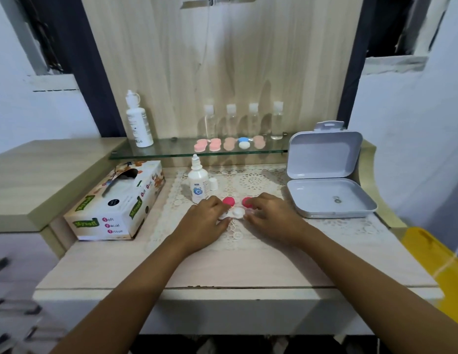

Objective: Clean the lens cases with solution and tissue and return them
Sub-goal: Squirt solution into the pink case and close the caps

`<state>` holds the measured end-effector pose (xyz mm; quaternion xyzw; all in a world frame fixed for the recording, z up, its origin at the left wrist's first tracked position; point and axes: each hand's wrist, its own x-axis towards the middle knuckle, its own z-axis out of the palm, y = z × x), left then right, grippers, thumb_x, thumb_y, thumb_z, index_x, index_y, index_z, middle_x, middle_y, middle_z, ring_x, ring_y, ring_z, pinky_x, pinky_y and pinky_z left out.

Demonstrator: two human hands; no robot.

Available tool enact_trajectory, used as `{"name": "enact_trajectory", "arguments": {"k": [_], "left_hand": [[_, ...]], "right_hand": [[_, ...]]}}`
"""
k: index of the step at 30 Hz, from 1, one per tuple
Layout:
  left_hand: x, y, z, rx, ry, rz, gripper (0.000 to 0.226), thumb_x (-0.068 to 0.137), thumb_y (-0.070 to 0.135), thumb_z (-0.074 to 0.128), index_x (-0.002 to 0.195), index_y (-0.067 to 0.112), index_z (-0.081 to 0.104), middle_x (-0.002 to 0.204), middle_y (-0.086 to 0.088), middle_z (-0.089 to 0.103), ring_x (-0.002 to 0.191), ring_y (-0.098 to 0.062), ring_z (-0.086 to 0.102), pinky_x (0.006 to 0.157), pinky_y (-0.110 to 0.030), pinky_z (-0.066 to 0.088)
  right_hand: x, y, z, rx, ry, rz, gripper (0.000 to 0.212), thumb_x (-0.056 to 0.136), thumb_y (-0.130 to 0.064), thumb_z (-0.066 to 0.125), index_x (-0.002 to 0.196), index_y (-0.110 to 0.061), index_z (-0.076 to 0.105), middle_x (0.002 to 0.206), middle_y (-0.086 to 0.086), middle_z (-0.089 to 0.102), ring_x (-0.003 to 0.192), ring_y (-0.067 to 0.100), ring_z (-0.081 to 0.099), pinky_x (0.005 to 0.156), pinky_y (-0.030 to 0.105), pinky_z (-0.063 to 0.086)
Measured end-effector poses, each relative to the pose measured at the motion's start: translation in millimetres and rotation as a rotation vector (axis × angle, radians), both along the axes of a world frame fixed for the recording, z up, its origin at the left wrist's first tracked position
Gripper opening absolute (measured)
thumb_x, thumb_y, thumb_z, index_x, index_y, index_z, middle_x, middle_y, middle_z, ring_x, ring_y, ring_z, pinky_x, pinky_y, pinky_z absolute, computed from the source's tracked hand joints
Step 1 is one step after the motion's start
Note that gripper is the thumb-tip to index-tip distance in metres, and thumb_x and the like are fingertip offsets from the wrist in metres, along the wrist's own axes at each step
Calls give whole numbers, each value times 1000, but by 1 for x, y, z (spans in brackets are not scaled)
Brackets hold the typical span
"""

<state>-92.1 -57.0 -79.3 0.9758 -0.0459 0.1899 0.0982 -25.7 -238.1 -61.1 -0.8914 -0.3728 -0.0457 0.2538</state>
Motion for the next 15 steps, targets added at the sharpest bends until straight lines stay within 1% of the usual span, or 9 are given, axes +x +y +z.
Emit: {"name": "enact_trajectory", "arguments": {"k": [2, 4, 7, 10, 12, 14, 15], "left_hand": [[2, 2, -3, -22, -13, -2, 37, 91, 30, 56, 125, 15, 57, 112, -5, 56, 102, -24, 54, 81, -35, 46], [4, 3, -5, -43, -21, -10, 37, 91, 30, 56, 125, 15, 57, 114, -3, 55, 104, -22, 53, 84, -34, 45], [6, 5, -8, -67, -32, -26, 37, 90, 30, 58, 124, 16, 58, 114, -1, 56, 105, -20, 53, 85, -35, 45], [5, 7, -9, -85, -71, -41, 37, 88, 35, 55, 121, 17, 60, 108, 0, 58, 100, -21, 55, 80, -37, 47], [4, 6, -6, -158, -189, -35, 39, 87, 39, 49, 113, 14, 64, 99, -1, 59, 91, -18, 57, 75, -34, 48], [3, 2, 1, -270, -358, 29, 29, 87, 31, 53, 105, 9, 62, 96, -3, 56, 86, -14, 51, 75, -25, 41], [3, 0, 5, -332, -434, 87, 24, 87, 24, 57, 105, 7, 59, 99, -6, 53, 88, -13, 48, 76, -22, 37]], "right_hand": [[-1, 7, -6, 22, 2, -3, 39, 86, -36, 59, 121, -19, 59, 110, 4, 60, 107, 22, 54, 92, 32, 42], [0, 12, -12, 24, 8, -13, 41, 84, -39, 60, 121, -20, 59, 112, 2, 59, 110, 22, 51, 94, 38, 42], [1, 17, -17, 56, -4, -26, 37, 84, -38, 62, 116, -20, 62, 108, 0, 60, 108, 22, 50, 93, 39, 41], [2, 18, -21, 102, -3, -25, 33, 83, -37, 63, 110, -18, 64, 103, -1, 61, 102, 23, 52, 91, 40, 42], [3, 17, -22, 116, 4, -20, 34, 81, -39, 61, 108, -18, 64, 100, -2, 60, 100, 23, 52, 90, 41, 43], [4, 16, -23, 116, 7, -20, 33, 82, -39, 61, 108, -18, 63, 100, -4, 59, 100, 21, 51, 90, 40, 42], [4, 16, -23, 119, 6, -18, 31, 83, -37, 62, 108, -18, 63, 100, -5, 58, 101, 20, 51, 91, 40, 42]]}}
